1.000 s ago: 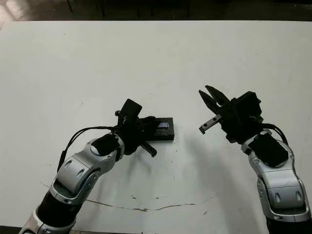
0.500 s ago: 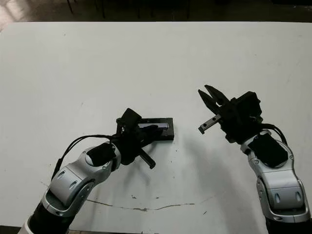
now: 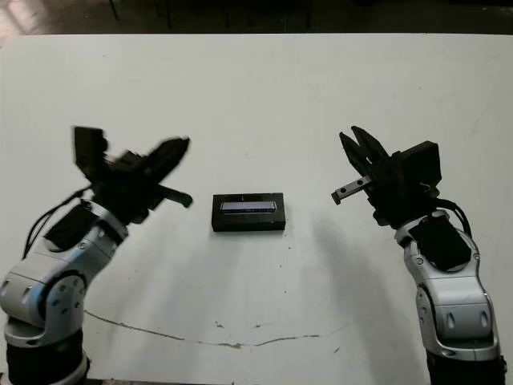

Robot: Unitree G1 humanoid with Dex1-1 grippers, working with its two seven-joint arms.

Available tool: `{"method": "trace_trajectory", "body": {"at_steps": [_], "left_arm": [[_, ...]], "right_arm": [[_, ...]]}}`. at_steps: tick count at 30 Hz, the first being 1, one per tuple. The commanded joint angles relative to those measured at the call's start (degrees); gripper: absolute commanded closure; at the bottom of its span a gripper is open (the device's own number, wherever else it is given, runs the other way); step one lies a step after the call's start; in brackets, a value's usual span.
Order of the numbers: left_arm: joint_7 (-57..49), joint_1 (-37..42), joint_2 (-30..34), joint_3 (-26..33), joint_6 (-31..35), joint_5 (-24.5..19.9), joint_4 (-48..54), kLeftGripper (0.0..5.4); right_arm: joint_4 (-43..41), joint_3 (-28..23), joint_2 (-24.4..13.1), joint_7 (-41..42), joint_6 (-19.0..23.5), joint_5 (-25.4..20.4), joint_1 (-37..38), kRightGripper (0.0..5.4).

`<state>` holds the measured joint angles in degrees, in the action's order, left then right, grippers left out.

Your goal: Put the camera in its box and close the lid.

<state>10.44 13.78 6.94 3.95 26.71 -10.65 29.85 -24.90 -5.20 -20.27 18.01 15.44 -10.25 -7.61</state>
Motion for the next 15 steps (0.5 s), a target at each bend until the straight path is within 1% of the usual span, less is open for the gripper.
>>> {"method": "trace_trajectory", "body": {"at_steps": [1,2,4,7,9,11,13,15], "left_arm": [[-1.4,-3.6,7.2,-0.8,-25.5,12.8,-13.2,5.38],[-1.7,-3.9,6.9,-0.1,-27.1,12.7,-14.8,5.38],[-3.2,-5.1,5.3,1.6,-28.2,11.6,-16.5,5.38],[-4.9,-5.8,3.8,3.5,-31.6,10.1,-19.0,5.38],[-6.1,-5.9,3.1,4.4,-32.7,9.7,-19.9,5.38],[-7.9,-5.9,2.4,4.9,-32.9,10.3,-20.2,5.38],[-9.7,-5.8,1.1,5.3,-32.4,10.0,-20.2,5.38],[-11.2,-5.5,-0.1,5.6,-31.3,9.5,-19.8,5.38]], "right_arm": [[3.9,-0.1,2.4,-1.0,-3.4,-0.1,-0.7,5.40],[4.5,-0.1,2.8,-1.2,-4.3,0.1,-0.8,5.40],[5.6,0.2,3.5,-2.2,-5.9,1.1,-0.7,5.40],[6.7,0.9,4.0,-3.9,-6.9,3.6,-0.8,5.40],[7.3,1.3,4.5,-5.1,-7.3,5.1,-1.2,5.40],[7.3,1.7,5.2,-6.6,-6.0,6.1,-1.7,5.40],[7.1,1.9,5.8,-7.5,-3.9,6.2,-2.2,5.40],[7.1,2.2,6.1,-7.7,-2.8,6.1,-2.6,5.40]]}}
